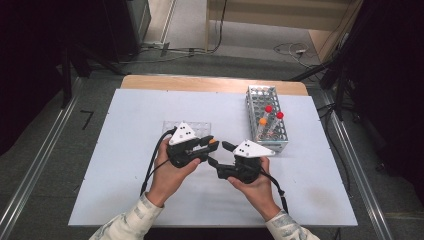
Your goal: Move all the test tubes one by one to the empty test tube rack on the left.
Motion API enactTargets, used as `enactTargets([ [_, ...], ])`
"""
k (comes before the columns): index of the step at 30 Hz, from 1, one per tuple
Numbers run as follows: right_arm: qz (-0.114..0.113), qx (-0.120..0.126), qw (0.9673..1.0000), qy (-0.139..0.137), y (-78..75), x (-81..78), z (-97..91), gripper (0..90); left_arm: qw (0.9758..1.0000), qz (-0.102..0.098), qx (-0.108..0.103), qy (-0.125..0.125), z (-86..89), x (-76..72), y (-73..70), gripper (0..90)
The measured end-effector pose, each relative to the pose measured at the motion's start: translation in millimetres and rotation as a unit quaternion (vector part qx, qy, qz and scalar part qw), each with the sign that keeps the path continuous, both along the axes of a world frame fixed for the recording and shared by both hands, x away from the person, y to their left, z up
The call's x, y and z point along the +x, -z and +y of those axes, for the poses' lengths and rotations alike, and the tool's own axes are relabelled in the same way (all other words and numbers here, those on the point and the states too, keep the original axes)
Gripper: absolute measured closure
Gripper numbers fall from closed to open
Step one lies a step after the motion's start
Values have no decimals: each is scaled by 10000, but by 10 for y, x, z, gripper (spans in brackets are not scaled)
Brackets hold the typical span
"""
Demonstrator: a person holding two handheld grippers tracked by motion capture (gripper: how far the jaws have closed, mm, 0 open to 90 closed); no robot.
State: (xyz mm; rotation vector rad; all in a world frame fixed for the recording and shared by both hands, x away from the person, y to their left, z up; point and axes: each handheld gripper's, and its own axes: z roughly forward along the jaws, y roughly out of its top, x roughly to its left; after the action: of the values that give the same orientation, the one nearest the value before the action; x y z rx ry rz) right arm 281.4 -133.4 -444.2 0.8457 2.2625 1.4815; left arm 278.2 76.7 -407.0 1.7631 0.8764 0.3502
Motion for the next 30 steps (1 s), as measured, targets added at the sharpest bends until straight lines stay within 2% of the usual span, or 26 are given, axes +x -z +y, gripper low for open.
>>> enactTargets([
  [17, 9, 3, 9999, 114, -10, 28, -60, 269, 9985, -94, -246, -479, 395, 58, -205, 709],
  [23, 7, 1, 9999, 135, -14, 33, -71, 270, 9964, -308, -293, -739, 489, 73, -266, 709],
  [25, 9, -8, 9999, 140, -10, 35, -72, 270, 9954, -402, -241, -834, 504, 78, -280, 709],
  [30, 26, 11, 9999, 163, -15, 32, -78, 271, 9939, -465, -174, -986, 524, 124, -267, 709],
])
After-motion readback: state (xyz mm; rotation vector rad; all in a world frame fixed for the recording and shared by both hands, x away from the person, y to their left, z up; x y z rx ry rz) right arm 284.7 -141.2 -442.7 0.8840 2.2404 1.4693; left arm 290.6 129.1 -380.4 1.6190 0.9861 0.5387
